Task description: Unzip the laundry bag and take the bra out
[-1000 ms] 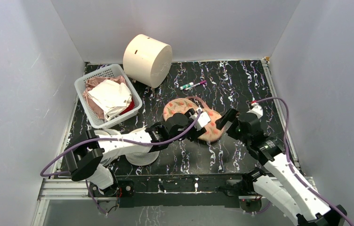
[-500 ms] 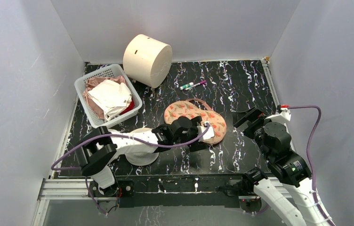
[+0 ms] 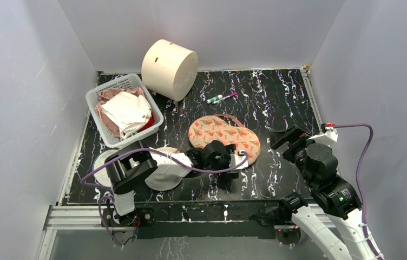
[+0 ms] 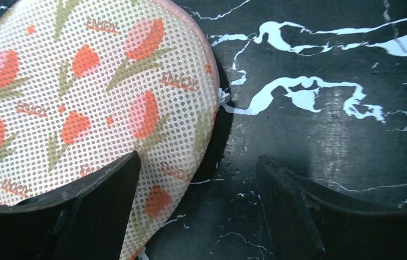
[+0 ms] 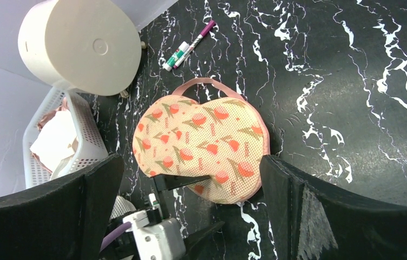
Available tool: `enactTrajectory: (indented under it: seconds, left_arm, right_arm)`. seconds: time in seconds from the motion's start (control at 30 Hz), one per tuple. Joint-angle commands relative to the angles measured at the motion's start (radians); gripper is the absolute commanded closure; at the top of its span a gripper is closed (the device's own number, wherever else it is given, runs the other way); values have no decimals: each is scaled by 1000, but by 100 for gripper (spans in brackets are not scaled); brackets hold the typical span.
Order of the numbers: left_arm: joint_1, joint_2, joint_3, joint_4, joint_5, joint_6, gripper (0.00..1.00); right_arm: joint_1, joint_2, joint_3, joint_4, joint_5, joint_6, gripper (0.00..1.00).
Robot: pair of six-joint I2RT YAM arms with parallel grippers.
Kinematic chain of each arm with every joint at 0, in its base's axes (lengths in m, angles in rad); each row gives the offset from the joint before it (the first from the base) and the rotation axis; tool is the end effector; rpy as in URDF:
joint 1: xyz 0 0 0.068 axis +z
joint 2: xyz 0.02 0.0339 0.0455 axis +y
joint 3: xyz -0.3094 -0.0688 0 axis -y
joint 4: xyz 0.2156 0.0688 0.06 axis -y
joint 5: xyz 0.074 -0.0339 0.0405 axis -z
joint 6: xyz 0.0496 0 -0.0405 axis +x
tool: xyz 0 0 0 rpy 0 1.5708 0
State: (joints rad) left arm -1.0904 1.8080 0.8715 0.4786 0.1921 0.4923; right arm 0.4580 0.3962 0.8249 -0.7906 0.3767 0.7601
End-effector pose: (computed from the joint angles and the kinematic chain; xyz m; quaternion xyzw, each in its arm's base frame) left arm 0.1667 -0.3403 0.2219 0.6368 0.5581 -0.2327 0.4784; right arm 0.0243 -0.0084 0.3346 0.2268 0.7830 0.1930 0.5460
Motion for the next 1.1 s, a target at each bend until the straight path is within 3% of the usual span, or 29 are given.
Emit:
enactTrajectory:
  seconds: [0.0,0.1,0.27,0.4,0.77,1.07]
  left_arm:
    - [-5,20,73,-15,-62,1,27]
    - [-5,33,88,-19,-109,-36,38]
    - [-5,18,112,-42,-253,-99,79]
    - [-3,-39,122,-88,-320,-150,98]
    - [91,-177,148,-194,-411,-396,100]
    - [118,-184,156,-228,-348,-433,100]
  right_arm:
    - [-1,-6,21,31,10,-11,2]
    - [-1,-5,5,42,-7,-1,2]
    - [-1,7,-20,57,-35,-3,2]
    - [0,33,-40,59,-61,-12,2]
    - [-1,110,-173,236,-216,-61,6]
    - [-2,402,-265,529,-544,-215,41]
